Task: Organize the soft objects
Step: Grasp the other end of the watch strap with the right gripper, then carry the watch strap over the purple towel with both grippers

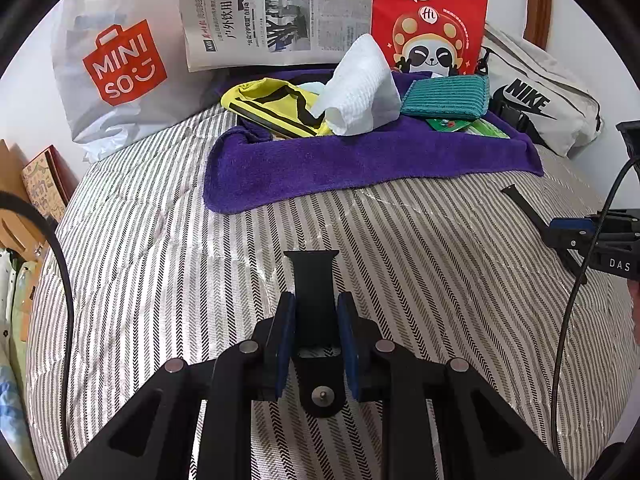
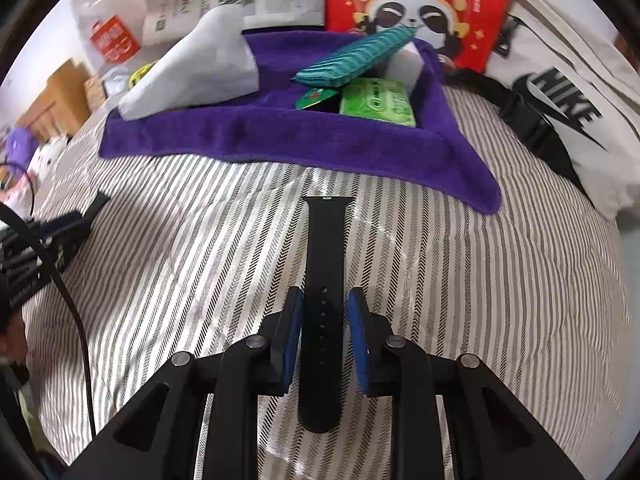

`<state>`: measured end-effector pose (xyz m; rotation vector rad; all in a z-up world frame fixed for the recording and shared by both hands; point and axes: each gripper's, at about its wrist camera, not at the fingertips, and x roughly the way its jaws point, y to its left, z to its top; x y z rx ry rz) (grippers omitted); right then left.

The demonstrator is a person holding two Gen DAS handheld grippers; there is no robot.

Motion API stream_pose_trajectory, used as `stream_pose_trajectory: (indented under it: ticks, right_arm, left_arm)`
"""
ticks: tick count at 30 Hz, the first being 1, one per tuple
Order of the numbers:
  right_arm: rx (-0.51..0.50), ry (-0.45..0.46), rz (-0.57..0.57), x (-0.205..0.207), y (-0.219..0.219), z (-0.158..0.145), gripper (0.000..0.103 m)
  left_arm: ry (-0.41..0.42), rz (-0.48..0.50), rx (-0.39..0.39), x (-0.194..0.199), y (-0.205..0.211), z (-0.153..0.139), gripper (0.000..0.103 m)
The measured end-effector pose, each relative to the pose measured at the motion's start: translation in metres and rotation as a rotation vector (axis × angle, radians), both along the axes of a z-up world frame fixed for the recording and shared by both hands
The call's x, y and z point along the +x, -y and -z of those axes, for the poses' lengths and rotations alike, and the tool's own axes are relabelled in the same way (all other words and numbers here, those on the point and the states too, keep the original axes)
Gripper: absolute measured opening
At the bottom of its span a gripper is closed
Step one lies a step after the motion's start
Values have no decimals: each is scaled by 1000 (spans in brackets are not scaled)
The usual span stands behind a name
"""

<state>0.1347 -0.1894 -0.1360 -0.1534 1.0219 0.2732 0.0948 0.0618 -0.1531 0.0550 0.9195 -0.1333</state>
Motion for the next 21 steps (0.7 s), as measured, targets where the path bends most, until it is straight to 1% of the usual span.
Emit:
stream_pose_trajectory:
  ticks: [3, 4, 7, 10, 13, 19, 21]
  right_arm:
    - [0, -1, 49, 2, 5, 2, 26]
    - [-8, 2, 44, 5, 2, 2, 26]
    - [32, -4, 62, 13, 5, 4, 23]
    - [19, -20, 61, 18, 2, 5, 22]
    - [4, -11, 63, 16, 0, 7, 22]
    - [41, -24, 59, 19, 6, 7, 21]
    - [74, -40, 53, 21, 9, 7, 20]
  left_arm:
    - [1, -5, -1, 0, 0, 0, 20]
    - [1, 0, 8, 1, 1, 0, 20]
    - [-13, -1, 5, 4, 1, -1, 20]
    - [-26, 2, 3, 7, 0, -2, 20]
    - [-22, 8, 12, 6, 2, -1, 20]
    - [-34, 12, 5, 9, 1, -2, 20]
    - [-47, 19, 2, 11, 0, -2, 20]
